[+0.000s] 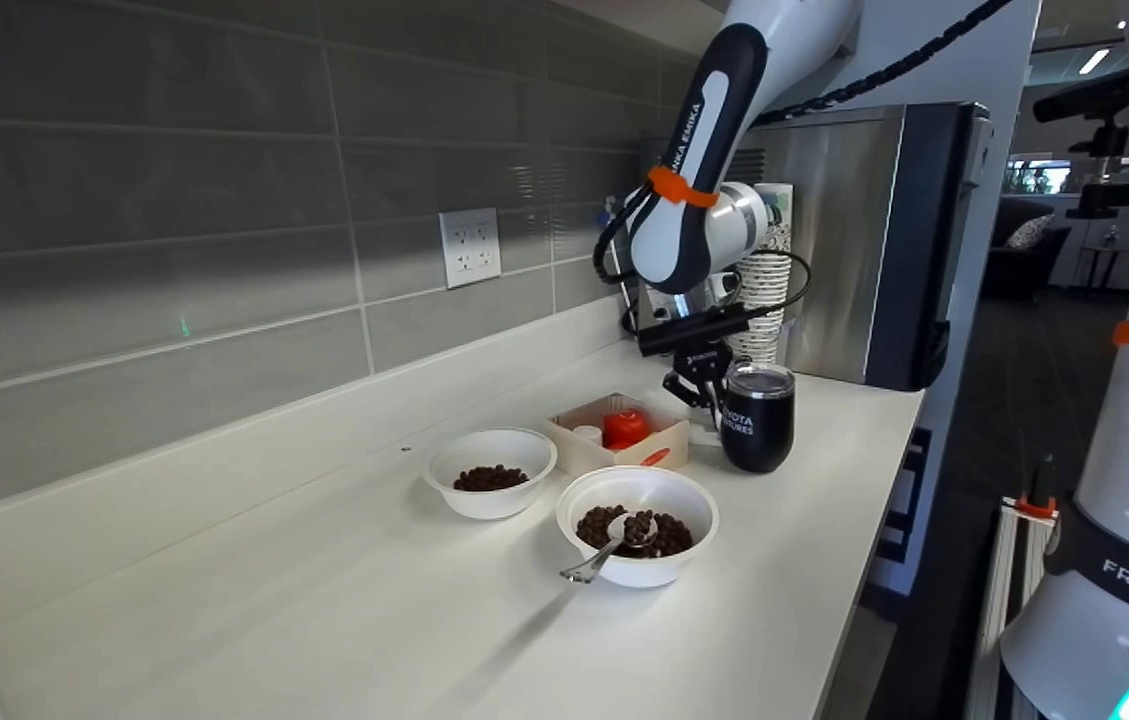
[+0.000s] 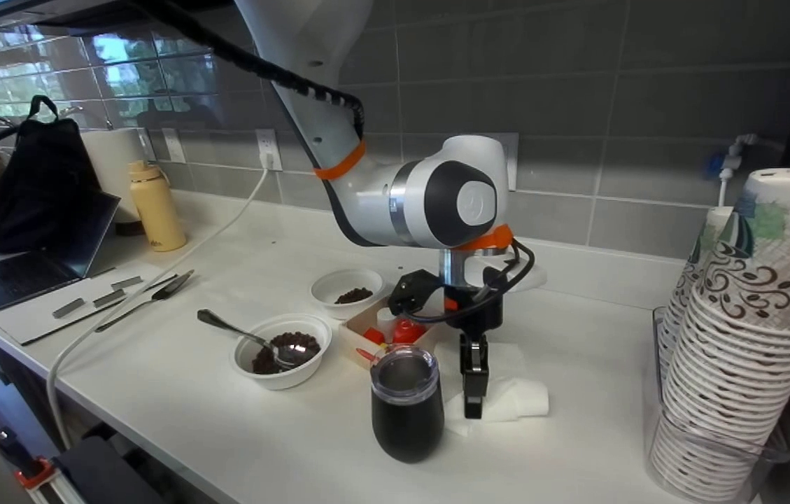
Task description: Use the tissue to wipe the counter
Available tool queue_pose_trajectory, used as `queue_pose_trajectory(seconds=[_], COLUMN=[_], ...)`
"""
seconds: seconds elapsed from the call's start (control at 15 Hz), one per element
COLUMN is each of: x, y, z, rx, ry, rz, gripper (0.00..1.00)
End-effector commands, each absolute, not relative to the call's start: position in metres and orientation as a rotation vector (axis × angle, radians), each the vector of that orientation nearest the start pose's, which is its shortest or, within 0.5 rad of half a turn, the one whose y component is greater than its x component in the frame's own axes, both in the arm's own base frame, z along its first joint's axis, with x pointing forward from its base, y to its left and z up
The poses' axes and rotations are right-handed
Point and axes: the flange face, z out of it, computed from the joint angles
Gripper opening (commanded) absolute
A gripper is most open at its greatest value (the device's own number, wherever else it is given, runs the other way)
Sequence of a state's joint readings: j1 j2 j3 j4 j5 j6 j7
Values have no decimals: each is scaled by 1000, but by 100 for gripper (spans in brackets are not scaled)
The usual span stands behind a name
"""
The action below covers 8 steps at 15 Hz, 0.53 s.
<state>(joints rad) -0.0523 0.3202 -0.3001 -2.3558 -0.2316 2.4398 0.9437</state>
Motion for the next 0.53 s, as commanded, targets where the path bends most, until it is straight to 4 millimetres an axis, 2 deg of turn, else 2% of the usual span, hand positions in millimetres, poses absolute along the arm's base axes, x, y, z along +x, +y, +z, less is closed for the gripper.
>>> queue_pose_trajectory(seconds=[0.0, 0.2, 0.47], x=[429, 403, 373], y=[-209, -237, -263], z=[188, 185, 183], rx=[-2830, -2758, -2695], ry=[1904, 2013, 2153], rz=[249, 283, 306], gripper=[2, 2, 2])
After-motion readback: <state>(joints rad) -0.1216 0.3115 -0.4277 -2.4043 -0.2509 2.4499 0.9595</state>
